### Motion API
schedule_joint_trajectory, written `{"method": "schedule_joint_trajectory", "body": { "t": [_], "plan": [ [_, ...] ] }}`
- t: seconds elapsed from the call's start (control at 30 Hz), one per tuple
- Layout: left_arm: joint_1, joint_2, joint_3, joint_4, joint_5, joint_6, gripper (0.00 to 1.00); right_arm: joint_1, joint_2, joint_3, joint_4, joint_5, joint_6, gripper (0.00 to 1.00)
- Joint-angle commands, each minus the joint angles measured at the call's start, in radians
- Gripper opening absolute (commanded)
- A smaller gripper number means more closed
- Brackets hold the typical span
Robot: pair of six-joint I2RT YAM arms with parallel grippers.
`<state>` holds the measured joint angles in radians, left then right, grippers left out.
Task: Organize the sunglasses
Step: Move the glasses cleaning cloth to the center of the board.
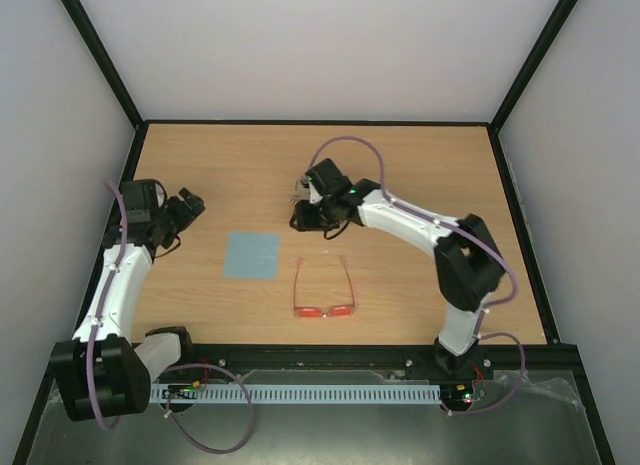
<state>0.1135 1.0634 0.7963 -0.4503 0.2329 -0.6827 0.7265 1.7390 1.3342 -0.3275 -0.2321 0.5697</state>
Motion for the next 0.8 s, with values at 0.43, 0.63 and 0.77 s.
{"method": "schedule_joint_trajectory", "body": {
  "t": [0.43,0.63,0.77],
  "plan": [
    [0.101,-0.008,-0.043,0.024,0.095,0.072,1.00,0.145,0.476,0.447,-0.204,0.273,-0.018,0.23],
    [0.107,0.004,-0.049,0.031,0.105,0.086,1.00,0.160,0.523,0.480,-0.214,0.284,-0.015,0.21],
    [0.108,0.007,-0.051,0.035,0.111,0.089,0.99,0.162,0.545,0.493,-0.222,0.286,-0.016,0.18]
  ]
}}
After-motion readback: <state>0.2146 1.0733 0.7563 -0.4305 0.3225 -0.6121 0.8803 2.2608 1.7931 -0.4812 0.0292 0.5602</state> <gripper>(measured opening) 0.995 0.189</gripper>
